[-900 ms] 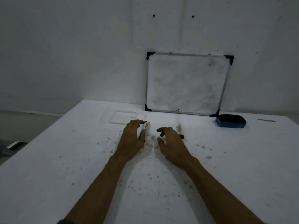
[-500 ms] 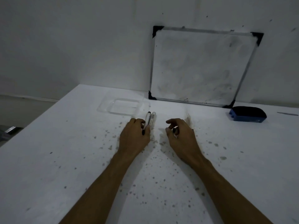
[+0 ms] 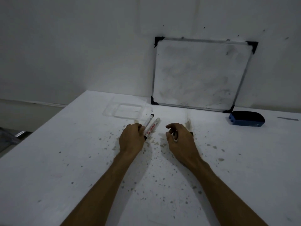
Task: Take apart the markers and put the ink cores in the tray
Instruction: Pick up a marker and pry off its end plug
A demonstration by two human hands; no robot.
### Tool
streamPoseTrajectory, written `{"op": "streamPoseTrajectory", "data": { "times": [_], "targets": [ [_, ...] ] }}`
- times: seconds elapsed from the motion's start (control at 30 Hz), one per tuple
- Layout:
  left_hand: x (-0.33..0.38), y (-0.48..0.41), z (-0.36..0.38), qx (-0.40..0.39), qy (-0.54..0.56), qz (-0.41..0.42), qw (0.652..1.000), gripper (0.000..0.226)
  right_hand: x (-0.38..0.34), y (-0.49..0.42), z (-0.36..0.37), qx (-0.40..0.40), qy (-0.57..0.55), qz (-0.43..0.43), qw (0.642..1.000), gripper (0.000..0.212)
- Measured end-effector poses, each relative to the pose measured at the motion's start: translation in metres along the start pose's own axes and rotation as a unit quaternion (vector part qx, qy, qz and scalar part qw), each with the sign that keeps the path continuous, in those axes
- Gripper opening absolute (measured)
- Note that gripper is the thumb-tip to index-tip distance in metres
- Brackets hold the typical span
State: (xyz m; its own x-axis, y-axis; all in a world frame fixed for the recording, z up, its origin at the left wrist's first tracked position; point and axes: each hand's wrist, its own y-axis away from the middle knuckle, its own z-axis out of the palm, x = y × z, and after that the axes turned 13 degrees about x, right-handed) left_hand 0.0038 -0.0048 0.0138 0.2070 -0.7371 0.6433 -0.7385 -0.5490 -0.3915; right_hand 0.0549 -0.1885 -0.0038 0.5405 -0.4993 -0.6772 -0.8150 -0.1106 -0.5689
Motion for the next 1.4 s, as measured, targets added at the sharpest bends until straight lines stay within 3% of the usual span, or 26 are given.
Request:
{"op": "streamPoseTrajectory", "data": {
  "times": [0.2,0.4,0.53,0.67,0.83,1.07,1.23,1.27,1.33,1.4],
  "targets": [
    [0.029,0.022,-0.014,-0.005,0.19,0.029,0.981,0.03,-0.021,-0.003,-0.013,-0.004,-0.15,0.156,0.976,0.045],
    [0.052,0.049,-0.001,-0.078,0.232,0.083,0.966,0.024,-0.027,-0.012,-0.038,0.036,-0.282,0.2,0.938,0.028],
    [0.055,0.05,0.009,-0.109,0.25,0.06,0.96,0.017,-0.019,-0.012,-0.062,-0.016,-0.201,0.131,0.971,0.033],
    [0.063,0.04,0.022,-0.109,0.291,0.07,0.948,0.033,-0.008,-0.015,-0.083,-0.122,-0.044,0.033,0.991,0.037],
    [0.064,0.047,0.038,-0.119,0.321,0.087,0.936,0.025,0.01,-0.002,-0.079,-0.092,0.039,-0.01,0.995,0.028],
    [0.05,0.048,0.042,-0.153,0.238,0.198,0.938,0.022,0.012,0.007,-0.076,-0.131,-0.037,0.026,0.99,0.024],
    [0.043,0.042,0.033,-0.141,0.201,0.245,0.938,0.033,0.011,0.004,-0.08,-0.23,-0.171,0.17,0.943,0.034],
    [0.044,0.042,0.033,-0.146,0.206,0.235,0.939,0.035,0.01,0.005,-0.078,-0.226,-0.152,0.147,0.951,0.034],
    [0.046,0.043,0.034,-0.167,0.231,0.186,0.94,0.04,0.011,0.008,-0.074,-0.159,-0.034,0.022,0.986,0.029],
    [0.049,0.043,0.034,-0.18,0.257,0.137,0.94,0.043,0.011,0.011,-0.07,-0.078,0.067,-0.096,0.99,0.027]
  ]
}}
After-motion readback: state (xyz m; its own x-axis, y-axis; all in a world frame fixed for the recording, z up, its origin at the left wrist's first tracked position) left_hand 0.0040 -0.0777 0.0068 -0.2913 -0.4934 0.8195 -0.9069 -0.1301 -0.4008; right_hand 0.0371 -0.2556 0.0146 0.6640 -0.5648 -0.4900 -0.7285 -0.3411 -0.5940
